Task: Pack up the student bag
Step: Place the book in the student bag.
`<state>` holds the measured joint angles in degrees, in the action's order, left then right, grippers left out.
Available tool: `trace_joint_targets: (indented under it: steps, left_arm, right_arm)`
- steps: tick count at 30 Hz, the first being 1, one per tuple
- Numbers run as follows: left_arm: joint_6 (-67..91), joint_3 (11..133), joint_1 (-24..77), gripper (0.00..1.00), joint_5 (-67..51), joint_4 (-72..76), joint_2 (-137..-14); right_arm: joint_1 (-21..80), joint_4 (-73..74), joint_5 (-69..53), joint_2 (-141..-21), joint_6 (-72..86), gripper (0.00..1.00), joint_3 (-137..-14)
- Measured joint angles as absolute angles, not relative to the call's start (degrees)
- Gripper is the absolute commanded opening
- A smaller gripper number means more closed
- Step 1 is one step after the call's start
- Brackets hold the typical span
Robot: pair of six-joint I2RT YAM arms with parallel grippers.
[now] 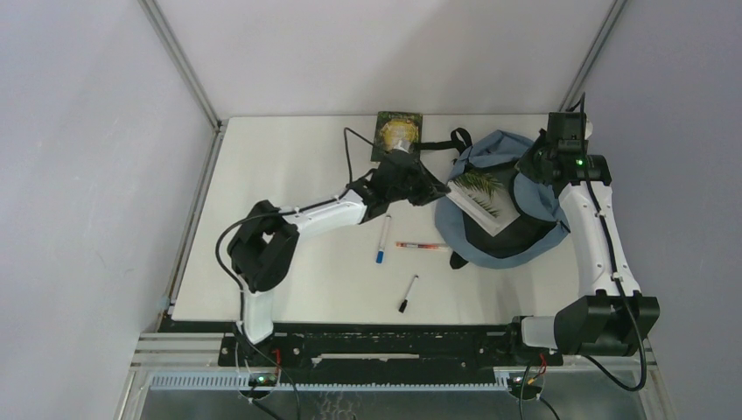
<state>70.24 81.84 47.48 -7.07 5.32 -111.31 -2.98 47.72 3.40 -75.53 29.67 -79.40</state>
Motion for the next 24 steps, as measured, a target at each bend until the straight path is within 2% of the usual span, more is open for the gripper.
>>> trace_joint_targets:
  steps: [9,24]
  left_arm:
    - [63.92,85.47,42.59,0.29,-5.34,0.73,-116.46]
    - [55.75,107.13,49.34,0.34,-9.85,-3.90,-130.61]
  right_arm:
    - [-2.72,47.72,3.81,-75.53,29.69,0.00,-79.40]
    - [-1.93,47.79,4.43,-76.25,29.63,0.00,-79.40]
